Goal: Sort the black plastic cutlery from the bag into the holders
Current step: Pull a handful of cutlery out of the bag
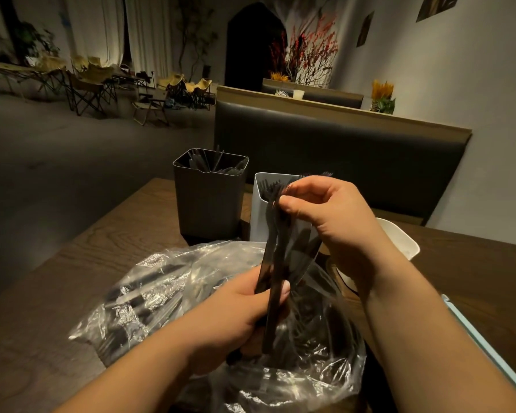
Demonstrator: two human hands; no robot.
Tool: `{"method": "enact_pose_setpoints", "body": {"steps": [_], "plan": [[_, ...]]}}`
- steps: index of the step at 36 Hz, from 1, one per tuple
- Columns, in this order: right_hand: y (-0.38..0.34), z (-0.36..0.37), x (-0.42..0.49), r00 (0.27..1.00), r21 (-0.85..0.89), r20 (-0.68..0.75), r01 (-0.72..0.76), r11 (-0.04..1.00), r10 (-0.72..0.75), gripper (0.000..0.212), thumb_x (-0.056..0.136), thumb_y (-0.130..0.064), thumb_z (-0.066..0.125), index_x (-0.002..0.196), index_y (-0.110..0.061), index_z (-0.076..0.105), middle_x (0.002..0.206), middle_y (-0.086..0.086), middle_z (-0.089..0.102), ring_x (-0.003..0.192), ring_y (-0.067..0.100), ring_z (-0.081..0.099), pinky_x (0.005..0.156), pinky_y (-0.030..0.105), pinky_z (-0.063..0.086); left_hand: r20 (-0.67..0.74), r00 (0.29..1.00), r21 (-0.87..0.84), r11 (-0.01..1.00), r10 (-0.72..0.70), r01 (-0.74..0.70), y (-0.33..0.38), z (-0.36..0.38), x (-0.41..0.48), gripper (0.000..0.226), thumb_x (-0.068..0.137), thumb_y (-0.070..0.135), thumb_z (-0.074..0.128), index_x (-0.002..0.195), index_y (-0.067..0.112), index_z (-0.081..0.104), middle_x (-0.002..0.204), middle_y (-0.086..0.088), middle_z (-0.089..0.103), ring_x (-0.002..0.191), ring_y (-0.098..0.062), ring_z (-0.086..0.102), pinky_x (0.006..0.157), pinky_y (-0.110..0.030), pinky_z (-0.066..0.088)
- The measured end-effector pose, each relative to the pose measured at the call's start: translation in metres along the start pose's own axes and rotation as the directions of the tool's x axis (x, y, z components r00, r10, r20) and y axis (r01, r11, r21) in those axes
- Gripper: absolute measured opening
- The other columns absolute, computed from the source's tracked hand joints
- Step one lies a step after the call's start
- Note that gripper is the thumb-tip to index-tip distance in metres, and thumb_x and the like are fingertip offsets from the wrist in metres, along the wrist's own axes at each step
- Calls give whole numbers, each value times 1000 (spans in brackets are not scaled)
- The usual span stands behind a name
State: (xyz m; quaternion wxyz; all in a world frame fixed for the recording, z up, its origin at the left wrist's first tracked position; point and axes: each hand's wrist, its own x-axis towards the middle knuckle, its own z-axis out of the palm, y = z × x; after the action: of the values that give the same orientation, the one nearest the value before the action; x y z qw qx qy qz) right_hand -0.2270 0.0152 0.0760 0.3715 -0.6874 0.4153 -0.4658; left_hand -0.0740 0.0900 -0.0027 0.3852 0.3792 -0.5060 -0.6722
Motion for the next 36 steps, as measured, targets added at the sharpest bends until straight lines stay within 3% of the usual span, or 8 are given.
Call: {"method": "enact_pose_setpoints", "body": {"steps": [4,7,13,16,19,24,31,36], "plan": [[-6,-10,4,988,104,-154,35,994,-19,9,95,-11,64,99,-17,69,92,2,76,87,11,73,72,23,59,49,998,-8,1000,-25,25,-1,-1,0,30,99,22,59,116,0,48,68,0,42,52,-12,27,44,-23,20],[-11,-27,7,915,232,-404,81,969,20,8,99,-16,58,103,-18,64,95,2,74,86,17,75,70,33,63,37,999,-15,1000,-14,14,-1,-1,1,24,95,19,64,115,8,58,66,3,44,49,-8,33,44,-20,25],[-5,-57,11,533,163,-845,316,935,-33,7,97,-21,63,101,-24,59,104,-4,66,97,13,70,73,36,63,-33,999,-72,997,-34,32,0,-4,5,21,93,20,66,112,12,62,62,3,43,50,-9,31,43,-21,24],[0,-62,12,350,-49,-919,356,933,-182,13,95,-22,65,103,-25,55,104,-11,63,98,5,67,76,29,62,-64,997,-75,997,-38,33,0,-3,6,11,94,17,65,102,12,59,61,1,41,51,-11,29,44,-22,21],[4,-65,14,277,-145,-921,408,901,-274,18,94,-18,65,109,-24,56,109,-7,63,103,10,68,77,29,61,-74,997,-68,997,-28,23,0,-4,6,17,93,19,66,104,10,57,62,0,40,52,-12,27,44,-23,21],[13,-56,16,289,-339,-852,332,880,-437,21,96,-16,62,116,-8,62,107,-18,58,104,-14,57,85,10,49,-43,999,-84,996,3,-7,-1,-6,5,25,88,23,69,107,9,58,61,0,38,51,-12,27,42,-21,24],[42,-42,25,524,-486,-626,316,815,-577,28,96,-12,61,124,-8,63,117,-5,63,112,9,62,97,27,53,-14,999,-132,991,35,-36,-2,-8,6,24,88,22,66,110,11,63,64,-3,36,51,-13,28,42,-22,26],[55,-38,26,628,-559,-458,346,753,-629,34,95,-6,60,128,-9,65,116,-7,62,109,-8,57,95,20,50,-38,997,-178,981,69,-75,-2,-7,8,22,89,16,61,110,12,65,68,-5,42,50,-12,33,42,-23,26]]}}
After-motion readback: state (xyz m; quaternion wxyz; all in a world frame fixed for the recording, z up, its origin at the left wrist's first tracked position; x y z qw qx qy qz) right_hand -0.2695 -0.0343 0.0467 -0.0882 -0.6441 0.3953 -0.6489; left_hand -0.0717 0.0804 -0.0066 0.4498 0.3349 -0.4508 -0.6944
